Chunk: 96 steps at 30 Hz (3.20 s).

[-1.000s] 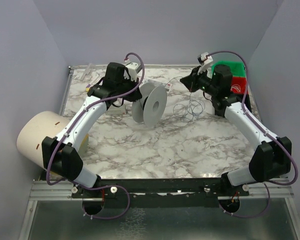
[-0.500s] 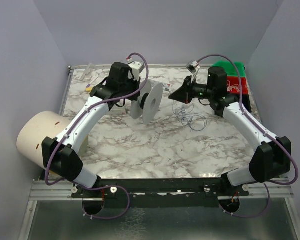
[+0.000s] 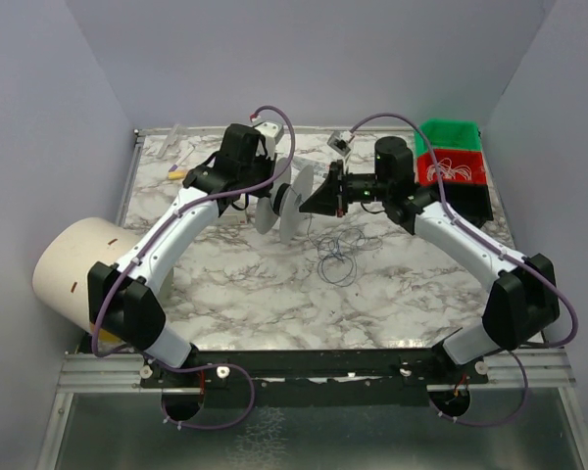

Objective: Wrap the cables
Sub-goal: Wrap the cable around the cable reel.

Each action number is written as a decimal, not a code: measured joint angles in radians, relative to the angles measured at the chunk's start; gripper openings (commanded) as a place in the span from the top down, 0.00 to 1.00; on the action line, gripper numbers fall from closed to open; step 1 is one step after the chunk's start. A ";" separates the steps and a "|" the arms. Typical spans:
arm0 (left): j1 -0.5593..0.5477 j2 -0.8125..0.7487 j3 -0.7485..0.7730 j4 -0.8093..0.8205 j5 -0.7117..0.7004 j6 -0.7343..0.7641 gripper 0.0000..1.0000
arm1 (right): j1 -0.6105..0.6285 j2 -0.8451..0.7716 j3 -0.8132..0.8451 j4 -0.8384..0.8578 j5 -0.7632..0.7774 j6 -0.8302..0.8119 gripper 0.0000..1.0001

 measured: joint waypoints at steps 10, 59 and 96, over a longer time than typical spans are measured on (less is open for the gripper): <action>0.001 0.028 0.018 -0.015 -0.067 -0.042 1.00 | 0.113 0.079 0.027 -0.053 0.015 -0.097 0.99; 0.295 0.000 0.073 0.225 0.654 -0.401 1.00 | 0.138 -0.010 -0.264 0.285 1.129 -0.345 0.99; 0.295 -0.034 0.112 0.120 0.646 -0.315 1.00 | -0.085 -0.099 -0.384 0.210 0.342 -0.769 0.30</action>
